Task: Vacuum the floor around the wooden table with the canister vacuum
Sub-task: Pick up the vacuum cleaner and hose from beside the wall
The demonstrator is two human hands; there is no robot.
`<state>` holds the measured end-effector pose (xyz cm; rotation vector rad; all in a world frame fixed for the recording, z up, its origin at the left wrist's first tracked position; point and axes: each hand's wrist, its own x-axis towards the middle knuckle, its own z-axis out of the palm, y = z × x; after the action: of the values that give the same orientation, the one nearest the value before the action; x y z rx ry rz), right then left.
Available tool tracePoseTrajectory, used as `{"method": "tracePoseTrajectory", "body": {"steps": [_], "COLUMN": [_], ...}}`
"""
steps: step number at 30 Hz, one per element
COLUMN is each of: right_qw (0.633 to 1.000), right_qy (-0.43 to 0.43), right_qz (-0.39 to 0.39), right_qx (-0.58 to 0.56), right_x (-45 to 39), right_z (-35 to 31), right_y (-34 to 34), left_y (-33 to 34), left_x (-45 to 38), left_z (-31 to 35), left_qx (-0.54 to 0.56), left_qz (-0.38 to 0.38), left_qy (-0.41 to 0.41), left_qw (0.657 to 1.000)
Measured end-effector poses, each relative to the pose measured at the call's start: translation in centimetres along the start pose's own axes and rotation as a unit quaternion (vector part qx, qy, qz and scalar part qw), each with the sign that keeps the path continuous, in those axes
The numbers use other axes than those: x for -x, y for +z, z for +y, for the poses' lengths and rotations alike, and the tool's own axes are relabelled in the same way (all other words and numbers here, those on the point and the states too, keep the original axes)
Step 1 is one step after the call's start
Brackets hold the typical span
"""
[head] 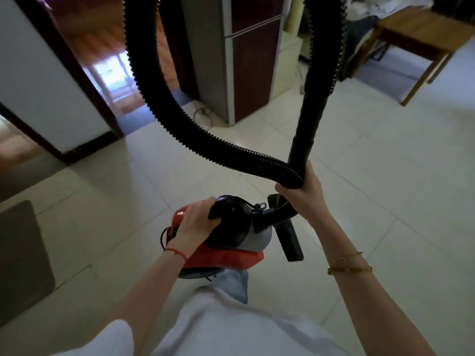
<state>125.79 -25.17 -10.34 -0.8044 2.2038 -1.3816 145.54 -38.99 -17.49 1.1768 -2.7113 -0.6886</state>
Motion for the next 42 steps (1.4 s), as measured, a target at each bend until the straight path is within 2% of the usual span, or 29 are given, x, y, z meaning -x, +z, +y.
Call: {"method": "tracePoseTrajectory", "body": {"steps": [13,23,28,42], "right_qw": [0.992,0.973,0.966,0.966], "right_qy": [0.063,0.106,0.113,0.107], "right_qz": [0.107,0.198,0.231,0.233], "right_qx": [-0.019,-0.043,-0.043,-0.027], "right_x": [-19.7,-32.6,-40.5,-63.3], "right_z": [2.5,5.7,7.8,12.6], "right_y": [-7.5,-14.9,-20.0,-37.3], "left_y": [2.0,4.7,7.5,14.4], "left_x": [-25.2,-43.1,-51.4,-72.9], "left_z": [8.6,18.6,24.9,42.5], "left_qx": [0.062,0.023,0.015,0.068], "left_qz": [-0.092,-0.142,-0.153,-0.129], "left_qy": [0.14,0.224,0.24,0.253], "left_qw": [0.984,0.964,0.959,0.956]}}
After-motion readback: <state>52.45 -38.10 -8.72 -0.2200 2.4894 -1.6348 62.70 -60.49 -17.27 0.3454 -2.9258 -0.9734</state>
